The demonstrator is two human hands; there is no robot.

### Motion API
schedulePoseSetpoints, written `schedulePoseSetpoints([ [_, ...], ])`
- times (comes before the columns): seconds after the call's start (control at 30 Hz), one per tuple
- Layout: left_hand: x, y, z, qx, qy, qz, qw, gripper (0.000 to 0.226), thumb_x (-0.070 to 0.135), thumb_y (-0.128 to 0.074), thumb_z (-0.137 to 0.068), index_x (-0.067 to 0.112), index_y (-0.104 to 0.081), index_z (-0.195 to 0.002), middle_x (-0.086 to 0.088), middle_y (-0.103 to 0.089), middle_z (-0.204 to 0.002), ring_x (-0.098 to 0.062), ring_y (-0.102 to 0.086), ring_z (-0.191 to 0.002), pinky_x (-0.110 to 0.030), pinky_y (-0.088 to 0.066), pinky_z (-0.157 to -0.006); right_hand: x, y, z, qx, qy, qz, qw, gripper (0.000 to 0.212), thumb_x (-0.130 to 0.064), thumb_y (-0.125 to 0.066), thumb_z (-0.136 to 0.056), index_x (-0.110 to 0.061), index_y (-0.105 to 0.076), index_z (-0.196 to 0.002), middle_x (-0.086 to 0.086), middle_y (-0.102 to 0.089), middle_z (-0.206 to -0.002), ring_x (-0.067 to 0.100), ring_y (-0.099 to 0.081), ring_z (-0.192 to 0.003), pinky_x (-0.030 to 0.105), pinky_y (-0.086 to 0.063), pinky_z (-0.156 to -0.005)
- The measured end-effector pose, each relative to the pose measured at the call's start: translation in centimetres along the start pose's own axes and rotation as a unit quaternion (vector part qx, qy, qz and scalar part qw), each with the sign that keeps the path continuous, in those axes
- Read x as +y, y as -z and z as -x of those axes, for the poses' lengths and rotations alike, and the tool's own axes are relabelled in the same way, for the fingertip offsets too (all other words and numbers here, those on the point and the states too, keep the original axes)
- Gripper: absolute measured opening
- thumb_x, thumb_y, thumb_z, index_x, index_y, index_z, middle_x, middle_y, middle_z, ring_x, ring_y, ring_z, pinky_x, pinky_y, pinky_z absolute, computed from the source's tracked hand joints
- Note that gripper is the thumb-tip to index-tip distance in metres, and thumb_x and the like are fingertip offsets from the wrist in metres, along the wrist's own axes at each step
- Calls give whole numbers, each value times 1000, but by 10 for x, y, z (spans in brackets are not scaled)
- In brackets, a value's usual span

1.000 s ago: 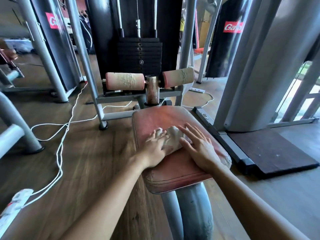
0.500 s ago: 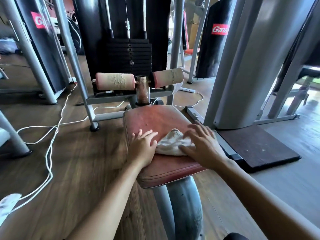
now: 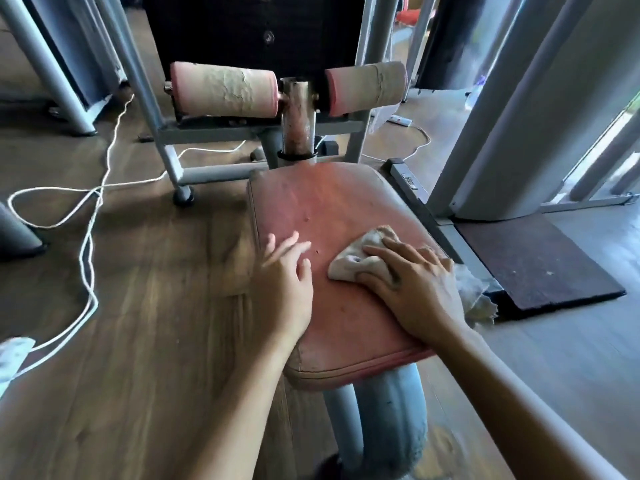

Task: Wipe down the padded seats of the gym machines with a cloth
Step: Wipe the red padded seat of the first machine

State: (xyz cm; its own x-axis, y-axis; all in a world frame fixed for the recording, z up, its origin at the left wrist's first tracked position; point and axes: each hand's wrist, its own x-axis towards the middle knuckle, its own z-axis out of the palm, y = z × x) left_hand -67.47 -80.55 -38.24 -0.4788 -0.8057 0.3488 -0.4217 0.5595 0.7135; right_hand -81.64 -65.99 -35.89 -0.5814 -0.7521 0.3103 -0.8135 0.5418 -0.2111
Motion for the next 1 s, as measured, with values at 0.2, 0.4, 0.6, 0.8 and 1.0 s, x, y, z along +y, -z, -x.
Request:
schedulePoseSetpoints([
  [0.2, 14, 32, -8, -162, 31, -38, 986, 36, 12, -59, -97, 21, -65, -131, 5, -53, -149, -20, -34, -149, -34, -34, -117, -21, 21, -4, -84, -25, 25, 996, 47, -59, -39, -93, -30, -67, -117, 2, -67, -121, 37, -63, -99, 48, -49, -84],
  [0.4, 74, 158, -42, -160, 177, 45, 970, 19, 14, -65, -89, 21, -76, -104, 2, -74, -86, -19, -72, -84, -26, -53, -78, -70, 125, -33, -229, -76, -103, 965, 25, -50, -60, -89, -26, -65, -94, -2, -71, -85, 28, -66, -80, 38, -53, -66],
  [0.6, 162, 324, -42, -76, 161, 36, 983, 6, 28, -67, -91, 29, -73, -91, 14, -72, -81, -1, -68, -76, -32, -57, -74, -163, 290, -45, -167, -37, -235, 957, 16, -43, -71, -84, -33, -63, -75, -17, -60, -63, 8, -56, -58, 26, -43, -53],
  [0.8, 252, 461, -12, -28, 156, 13, 987, 20, 50, -57, -89, 36, -68, -97, 19, -72, -86, -1, -69, -83, -37, -58, -75, -231, 439, -36, -159, 56, -290, 942, 15, -40, -74, -87, -28, -70, -94, -11, -68, -70, 9, -65, -65, 32, -53, -59],
  [1.0, 327, 561, 44, 68, 172, -61, 981, 10, 40, -62, -91, 32, -68, -94, 21, -70, -90, 1, -66, -83, -33, -56, -75, -270, 531, -16, -224, 181, -325, 901, 29, -55, -66, -82, -35, -65, -103, -14, -73, -86, 9, -70, -78, 38, -59, -69],
])
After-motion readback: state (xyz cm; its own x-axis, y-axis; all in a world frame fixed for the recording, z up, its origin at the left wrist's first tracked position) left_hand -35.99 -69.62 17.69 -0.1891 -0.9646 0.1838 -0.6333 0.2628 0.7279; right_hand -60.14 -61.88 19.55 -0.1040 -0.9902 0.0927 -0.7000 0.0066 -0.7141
